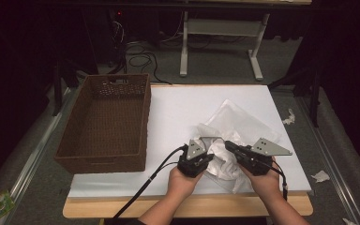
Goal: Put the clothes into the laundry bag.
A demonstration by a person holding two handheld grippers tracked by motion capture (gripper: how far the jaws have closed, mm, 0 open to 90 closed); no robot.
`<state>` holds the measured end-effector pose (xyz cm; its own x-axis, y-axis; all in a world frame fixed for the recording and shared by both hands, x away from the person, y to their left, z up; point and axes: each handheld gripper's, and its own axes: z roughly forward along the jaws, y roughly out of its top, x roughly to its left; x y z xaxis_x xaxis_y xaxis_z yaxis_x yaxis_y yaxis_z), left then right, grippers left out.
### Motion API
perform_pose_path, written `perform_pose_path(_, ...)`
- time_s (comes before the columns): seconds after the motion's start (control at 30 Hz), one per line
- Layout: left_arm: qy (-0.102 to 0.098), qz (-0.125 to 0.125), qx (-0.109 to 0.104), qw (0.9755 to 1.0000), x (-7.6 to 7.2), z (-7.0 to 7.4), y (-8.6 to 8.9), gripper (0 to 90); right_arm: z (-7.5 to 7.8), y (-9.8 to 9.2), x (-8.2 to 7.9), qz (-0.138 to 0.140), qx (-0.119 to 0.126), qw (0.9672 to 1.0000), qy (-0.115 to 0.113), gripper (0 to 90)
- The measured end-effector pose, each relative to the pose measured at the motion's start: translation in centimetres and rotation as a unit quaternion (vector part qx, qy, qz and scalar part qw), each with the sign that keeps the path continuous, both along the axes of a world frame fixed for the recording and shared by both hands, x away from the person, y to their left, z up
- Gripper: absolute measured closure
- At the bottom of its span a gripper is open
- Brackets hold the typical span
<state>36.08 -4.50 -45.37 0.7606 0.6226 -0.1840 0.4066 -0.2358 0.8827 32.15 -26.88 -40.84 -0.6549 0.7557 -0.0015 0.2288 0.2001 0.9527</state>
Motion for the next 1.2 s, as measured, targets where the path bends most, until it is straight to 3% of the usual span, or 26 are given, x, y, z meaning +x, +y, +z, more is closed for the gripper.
perform_pose_path(0.07,0.005,0.018,-0.008,0.9998,0.7,0.0,-0.2,84.3,0.1,0.0,-0.1,0.002,0.002,1.0000,-0.005,89.6)
perform_pose_path(0.17,-0.004,0.054,-0.013,0.9985,1.8,0.0,-0.4,84.5,0.2,-0.1,-0.2,0.005,0.004,0.9999,-0.009,89.6)
perform_pose_path(0.27,-0.013,0.098,-0.030,0.9946,2.6,0.4,0.4,84.7,0.2,-0.3,-0.2,0.005,0.008,0.9999,-0.010,89.6)
perform_pose_path(0.37,-0.034,0.124,-0.037,0.9910,2.5,0.8,1.5,84.9,0.4,-0.5,-0.4,0.003,0.009,0.9999,-0.012,89.6)
perform_pose_path(0.5,-0.032,0.111,-0.024,0.9930,2.0,0.3,1.7,84.6,0.3,-0.4,-0.3,0.007,0.009,0.9999,-0.011,89.6)
perform_pose_path(0.57,-0.009,0.090,-0.033,0.9954,2.3,-0.3,1.5,83.1,0.2,-0.2,-0.2,0.011,0.004,0.9999,-0.011,89.6)
perform_pose_path(0.63,0.003,0.074,-0.039,0.9965,2.6,-0.6,1.3,76.1,0.1,0.0,-0.3,0.008,0.000,0.9999,-0.009,89.5)
perform_pose_path(0.7,0.005,0.065,-0.048,0.9967,2.6,-0.7,1.5,63.5,0.1,0.0,-0.3,0.008,-0.002,0.9999,-0.009,89.5)
perform_pose_path(0.8,-0.001,0.061,-0.054,0.9967,2.2,-0.6,2.3,52.7,0.0,-0.1,-0.3,0.010,0.000,0.9999,-0.007,89.5)
perform_pose_path(0.9,-0.021,0.058,-0.036,0.9975,1.2,-0.5,3.1,44.4,-0.1,-0.3,-0.2,0.005,0.000,1.0000,-0.003,89.5)
perform_pose_path(1.1,-0.037,0.053,-0.037,0.9972,-0.4,-0.3,4.3,30.5,-0.1,-0.3,-0.3,0.008,-0.004,0.9999,-0.005,89.4)
perform_pose_path(1.2,-0.027,0.030,-0.052,0.9978,-1.1,-0.3,4.0,18.4,-0.2,-0.3,-0.3,0.003,-0.006,1.0000,-0.005,89.4)
